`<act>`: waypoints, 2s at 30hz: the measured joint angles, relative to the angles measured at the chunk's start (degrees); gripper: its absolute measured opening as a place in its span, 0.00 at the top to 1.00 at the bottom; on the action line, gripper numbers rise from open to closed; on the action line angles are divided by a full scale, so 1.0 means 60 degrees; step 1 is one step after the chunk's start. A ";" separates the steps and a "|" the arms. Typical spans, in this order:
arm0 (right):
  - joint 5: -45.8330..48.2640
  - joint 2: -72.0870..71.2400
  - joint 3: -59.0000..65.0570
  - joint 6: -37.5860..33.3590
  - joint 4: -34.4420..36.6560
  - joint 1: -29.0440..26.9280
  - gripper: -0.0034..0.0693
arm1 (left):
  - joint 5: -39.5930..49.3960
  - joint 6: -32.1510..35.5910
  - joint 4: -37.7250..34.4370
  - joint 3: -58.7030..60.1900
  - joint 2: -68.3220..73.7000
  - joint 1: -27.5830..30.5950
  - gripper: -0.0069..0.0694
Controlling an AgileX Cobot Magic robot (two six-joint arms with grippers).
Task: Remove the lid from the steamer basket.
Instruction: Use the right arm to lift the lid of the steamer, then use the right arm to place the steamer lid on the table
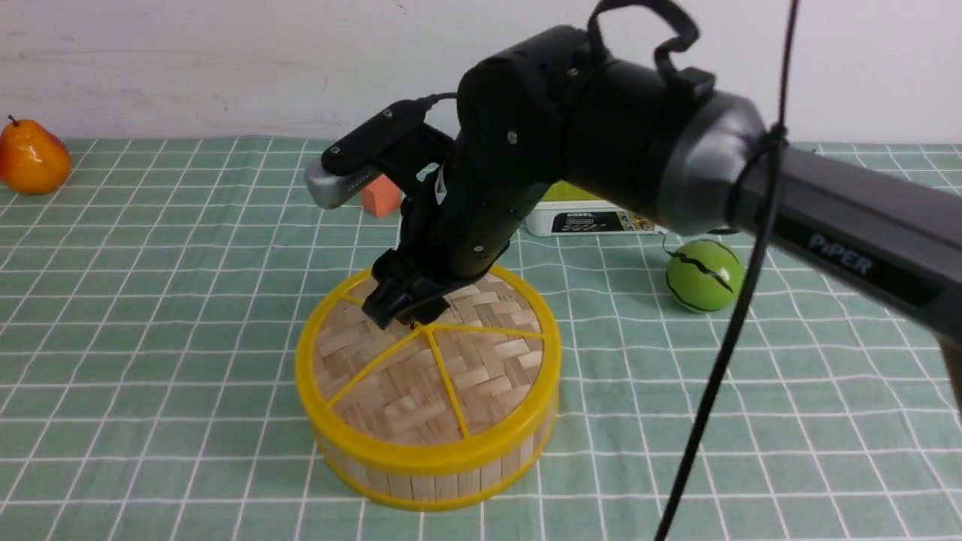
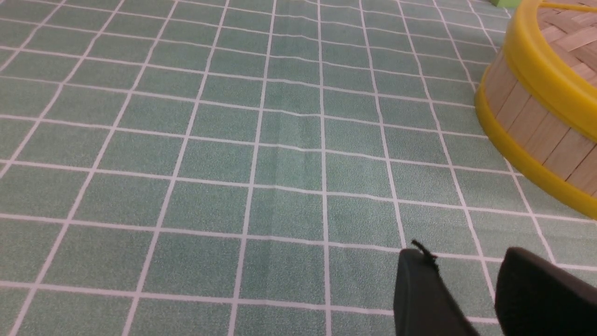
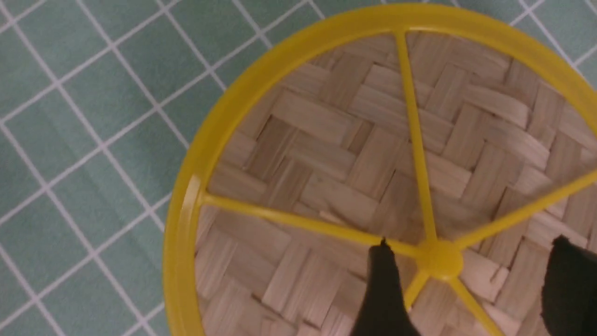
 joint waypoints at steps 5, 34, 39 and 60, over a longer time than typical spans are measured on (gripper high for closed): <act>-0.0439 0.0478 0.0000 0.0050 -0.0088 0.0000 0.47 | 0.0000 0.0000 0.0000 0.0000 0.0000 0.0000 0.60; 0.2670 -0.2781 0.0169 -0.0066 -0.2159 -0.0105 0.84 | 0.0000 0.0000 0.0000 0.0000 0.0000 0.0000 0.60; 0.2507 -0.5162 0.3293 0.0476 -0.2219 -0.1080 0.84 | 0.0000 0.0000 0.0000 0.0000 0.0000 0.0000 0.60; -0.4267 -0.4450 0.9418 0.1806 -0.0564 -0.4202 0.84 | 0.0000 0.0000 0.0000 0.0000 0.0000 0.0000 0.60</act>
